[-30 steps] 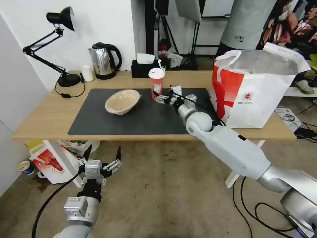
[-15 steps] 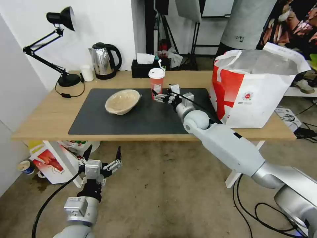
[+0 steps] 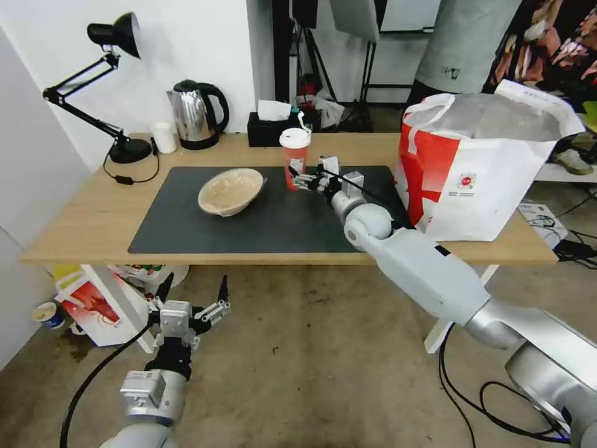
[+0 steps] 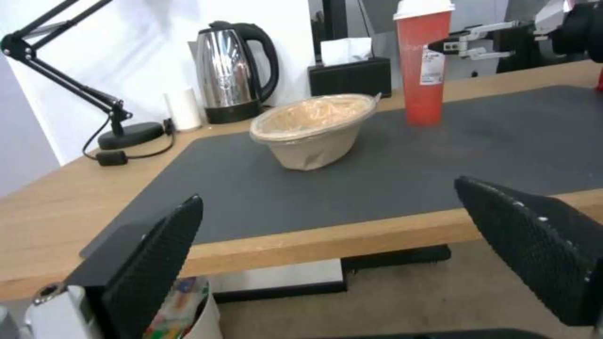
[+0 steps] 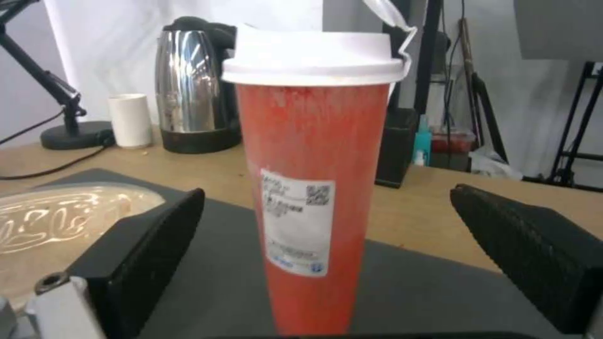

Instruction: Pick up the trash from the table and place it into the takeout bag.

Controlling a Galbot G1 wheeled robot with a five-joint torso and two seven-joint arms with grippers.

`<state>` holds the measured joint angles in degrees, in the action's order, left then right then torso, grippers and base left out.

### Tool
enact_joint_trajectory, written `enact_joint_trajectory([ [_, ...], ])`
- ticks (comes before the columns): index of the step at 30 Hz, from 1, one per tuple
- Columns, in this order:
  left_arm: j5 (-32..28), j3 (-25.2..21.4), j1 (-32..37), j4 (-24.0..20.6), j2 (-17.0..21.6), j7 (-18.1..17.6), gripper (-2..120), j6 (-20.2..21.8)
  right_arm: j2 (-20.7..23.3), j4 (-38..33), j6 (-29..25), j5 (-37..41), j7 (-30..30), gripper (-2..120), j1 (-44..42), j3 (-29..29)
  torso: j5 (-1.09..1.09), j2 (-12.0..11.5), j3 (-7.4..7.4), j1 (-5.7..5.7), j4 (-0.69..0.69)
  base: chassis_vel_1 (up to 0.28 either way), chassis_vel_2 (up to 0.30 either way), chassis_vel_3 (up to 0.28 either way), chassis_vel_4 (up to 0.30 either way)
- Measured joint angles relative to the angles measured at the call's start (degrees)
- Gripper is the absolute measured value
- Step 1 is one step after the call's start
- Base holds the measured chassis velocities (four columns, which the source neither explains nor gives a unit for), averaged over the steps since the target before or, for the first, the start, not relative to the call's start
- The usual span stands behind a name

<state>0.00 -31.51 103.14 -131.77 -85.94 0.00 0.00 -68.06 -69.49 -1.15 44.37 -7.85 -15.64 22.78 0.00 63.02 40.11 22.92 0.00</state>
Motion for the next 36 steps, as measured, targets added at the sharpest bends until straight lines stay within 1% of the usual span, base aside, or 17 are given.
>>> enact_joint_trajectory([
  [3, 0.0, 0.0, 0.0, 0.0, 0.0, 0.0, 100, 0.0, -1.0, 2.7, -0.5, -0.6, 1.1, 100, 0.6, -0.7, -0.01, 0.0, 0.0, 0.0, -0.01, 0.0, 0.0, 0.0, 0.0],
  [9, 0.0, 0.0, 0.0, 0.0, 0.0, 0.0, 100, 0.0, -3.3, 6.3, -1.4, -1.6, 2.5, 100, 1.1, -1.9, 0.0, 0.0, 0.0, 0.0, 0.01, 0.0, 0.0, 0.0, 0.0],
  [24, 0.0, 0.0, 0.0, 0.0, 0.0, 0.0, 100, 0.0, -4.7, 8.3, -2.5, -2.8, 3.7, 100, 0.8, -2.9, 0.0, 0.0, -0.01, 0.0, -0.01, 0.0, 0.0, 0.0, 0.0],
  [36, 0.0, 0.0, 0.0, 0.0, 0.0, 0.0, 100, 0.0, -5.6, 9.9, -2.7, -3.0, 4.4, 100, 1.7, -2.3, 0.0, 0.0, -0.01, 0.0, 0.0, 0.0, 0.0, 0.0, 0.0],
])
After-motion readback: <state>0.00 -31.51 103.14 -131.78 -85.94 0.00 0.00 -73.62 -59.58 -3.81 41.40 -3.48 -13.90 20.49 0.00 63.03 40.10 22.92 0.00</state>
